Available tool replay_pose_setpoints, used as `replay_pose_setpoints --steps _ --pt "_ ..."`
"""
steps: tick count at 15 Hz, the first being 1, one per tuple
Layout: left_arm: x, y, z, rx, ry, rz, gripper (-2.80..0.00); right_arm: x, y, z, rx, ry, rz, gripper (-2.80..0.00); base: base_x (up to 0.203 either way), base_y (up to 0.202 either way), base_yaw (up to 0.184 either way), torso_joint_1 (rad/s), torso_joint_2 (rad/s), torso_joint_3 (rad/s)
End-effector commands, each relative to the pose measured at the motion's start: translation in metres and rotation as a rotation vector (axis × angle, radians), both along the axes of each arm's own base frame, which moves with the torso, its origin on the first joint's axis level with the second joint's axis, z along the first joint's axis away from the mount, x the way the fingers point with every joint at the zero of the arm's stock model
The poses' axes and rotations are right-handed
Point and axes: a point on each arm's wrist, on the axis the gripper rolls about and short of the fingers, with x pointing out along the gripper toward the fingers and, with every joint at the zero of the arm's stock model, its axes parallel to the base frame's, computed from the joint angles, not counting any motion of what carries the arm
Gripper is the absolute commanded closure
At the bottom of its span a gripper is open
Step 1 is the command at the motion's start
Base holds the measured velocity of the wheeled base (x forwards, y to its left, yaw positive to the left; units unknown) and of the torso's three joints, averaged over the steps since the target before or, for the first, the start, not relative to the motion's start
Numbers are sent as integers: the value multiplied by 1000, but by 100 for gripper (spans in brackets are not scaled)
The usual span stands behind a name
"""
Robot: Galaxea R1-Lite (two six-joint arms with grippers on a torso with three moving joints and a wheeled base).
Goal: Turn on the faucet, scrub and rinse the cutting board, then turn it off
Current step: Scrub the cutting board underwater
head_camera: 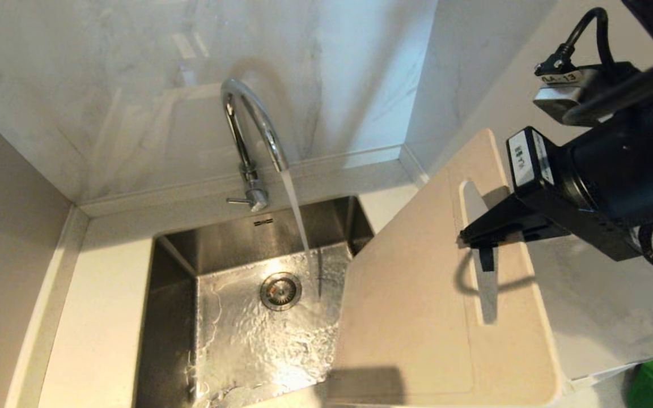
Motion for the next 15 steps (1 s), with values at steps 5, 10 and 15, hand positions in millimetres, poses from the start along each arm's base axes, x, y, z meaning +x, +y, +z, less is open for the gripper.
replay_pose_setpoints --steps 5,10,15 --pt "0 0 0 1 7 0 0 4 0 -2 -154 -81 6 0 0 0 0 0 0 0" --pt "1 -1 30 8 17 -59 0 7 1 -1 -107 -85 -19 0 0 0 0 0 0 0" --pt "11 -4 84 2 37 -204 0 8 2 2 -83 -103 -26 0 0 0 0 0 0 0"
